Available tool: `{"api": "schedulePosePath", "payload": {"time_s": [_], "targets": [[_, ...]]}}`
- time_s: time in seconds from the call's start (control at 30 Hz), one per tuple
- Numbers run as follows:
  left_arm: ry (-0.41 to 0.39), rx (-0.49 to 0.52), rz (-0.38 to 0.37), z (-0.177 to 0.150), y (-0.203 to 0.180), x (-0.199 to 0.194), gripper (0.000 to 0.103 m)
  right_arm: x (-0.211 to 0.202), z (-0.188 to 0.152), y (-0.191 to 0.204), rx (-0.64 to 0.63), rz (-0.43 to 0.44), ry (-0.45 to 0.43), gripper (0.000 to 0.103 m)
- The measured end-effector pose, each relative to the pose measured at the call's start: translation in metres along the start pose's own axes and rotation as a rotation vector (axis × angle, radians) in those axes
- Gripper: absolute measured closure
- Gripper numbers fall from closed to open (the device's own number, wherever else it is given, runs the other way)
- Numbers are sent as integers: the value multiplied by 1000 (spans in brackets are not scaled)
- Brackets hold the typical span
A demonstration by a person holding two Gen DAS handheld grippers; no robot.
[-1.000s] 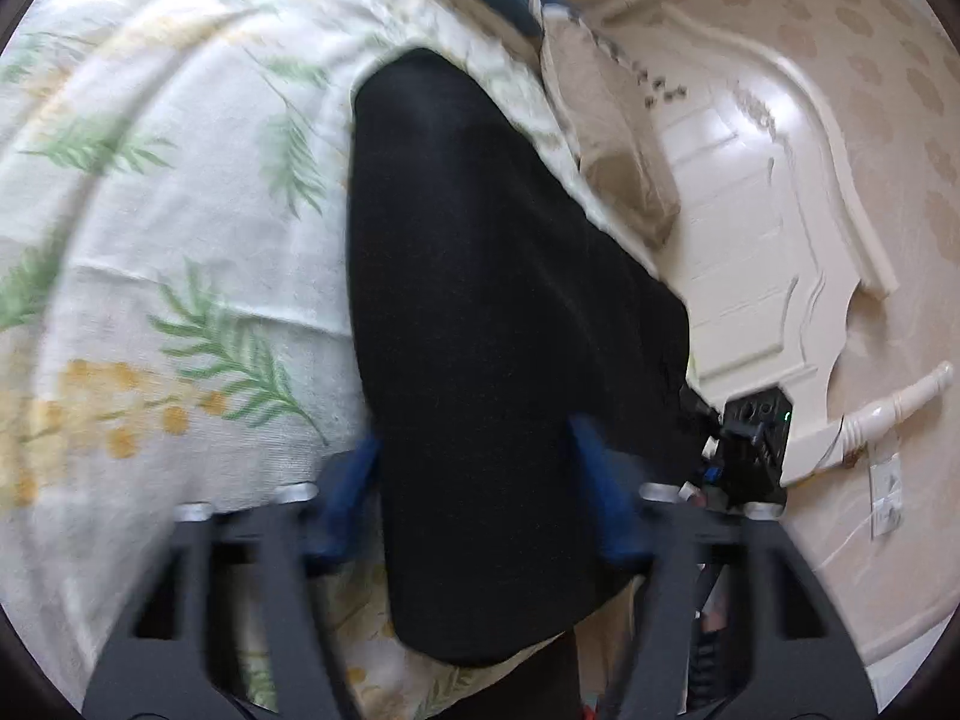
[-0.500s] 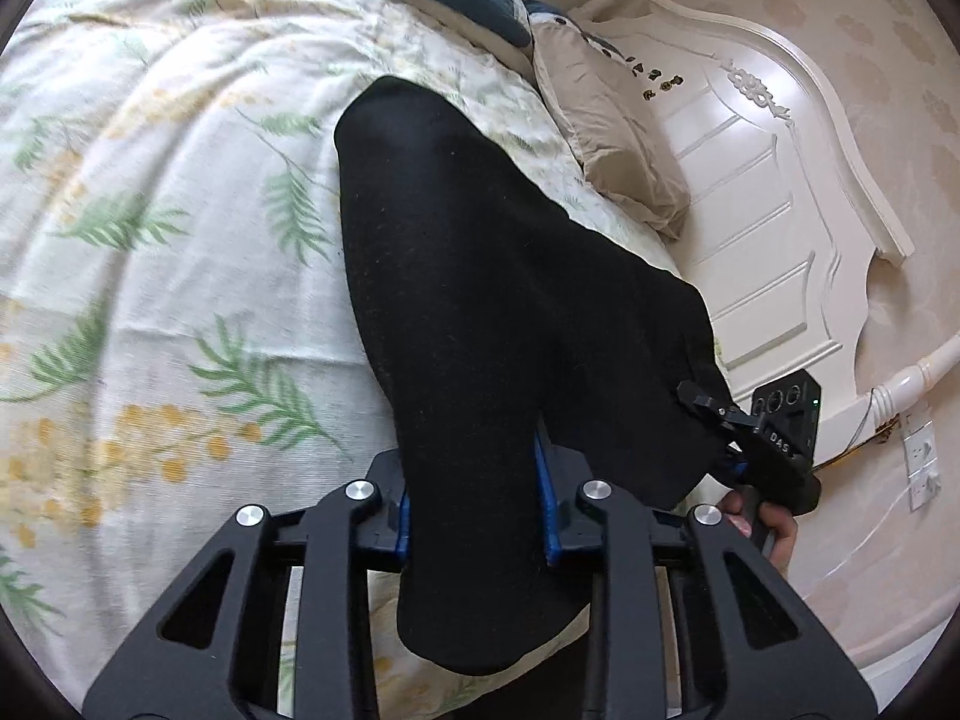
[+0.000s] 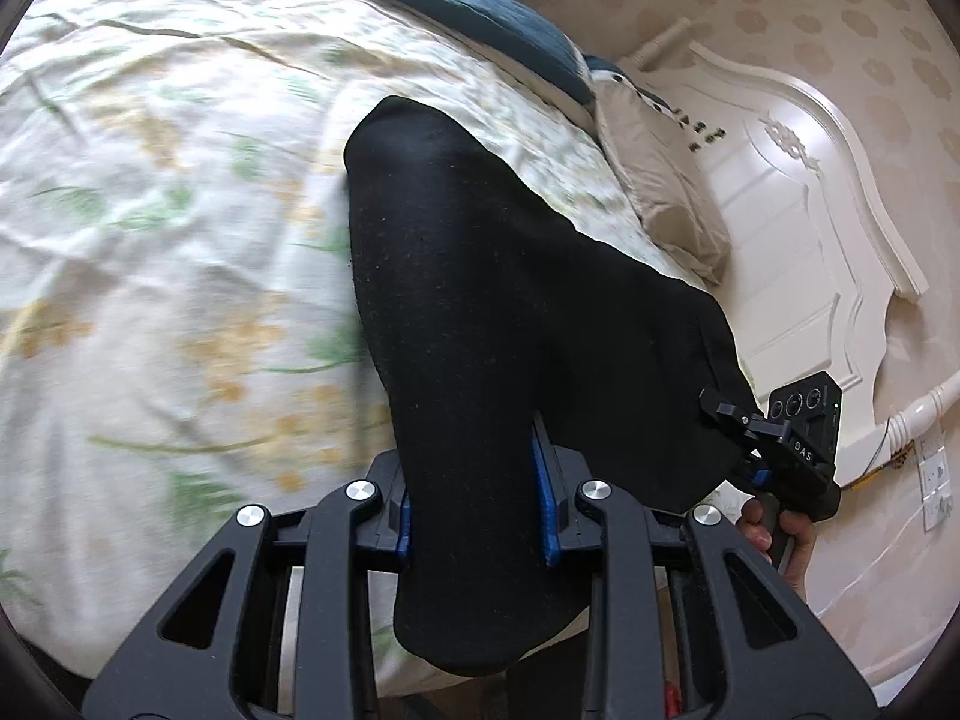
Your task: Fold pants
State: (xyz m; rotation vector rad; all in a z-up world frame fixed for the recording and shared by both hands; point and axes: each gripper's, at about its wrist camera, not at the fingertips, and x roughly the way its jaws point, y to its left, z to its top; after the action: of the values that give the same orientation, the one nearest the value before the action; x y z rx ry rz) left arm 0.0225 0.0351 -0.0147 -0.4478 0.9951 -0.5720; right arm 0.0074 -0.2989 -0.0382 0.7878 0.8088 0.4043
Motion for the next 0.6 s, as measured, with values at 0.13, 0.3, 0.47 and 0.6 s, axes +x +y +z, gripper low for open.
{"api": "schedulePosePath", "payload": {"time_s": [0.13,0.3,0.47,0.6], "targets": [[-15,-26,7,-2,15,-16,75,17,-4,13,-7,27,21,62],[-16,-36,-8,-4,30,-23,74,24,-7,13,-2,42,33,63],[-15,-29,-28,-7,36,-21,73,24,-14,1,32,48,29,65],[-7,-26,-56,-8,42,-18,67,21,-19,-10,60,72,17,65]]}}
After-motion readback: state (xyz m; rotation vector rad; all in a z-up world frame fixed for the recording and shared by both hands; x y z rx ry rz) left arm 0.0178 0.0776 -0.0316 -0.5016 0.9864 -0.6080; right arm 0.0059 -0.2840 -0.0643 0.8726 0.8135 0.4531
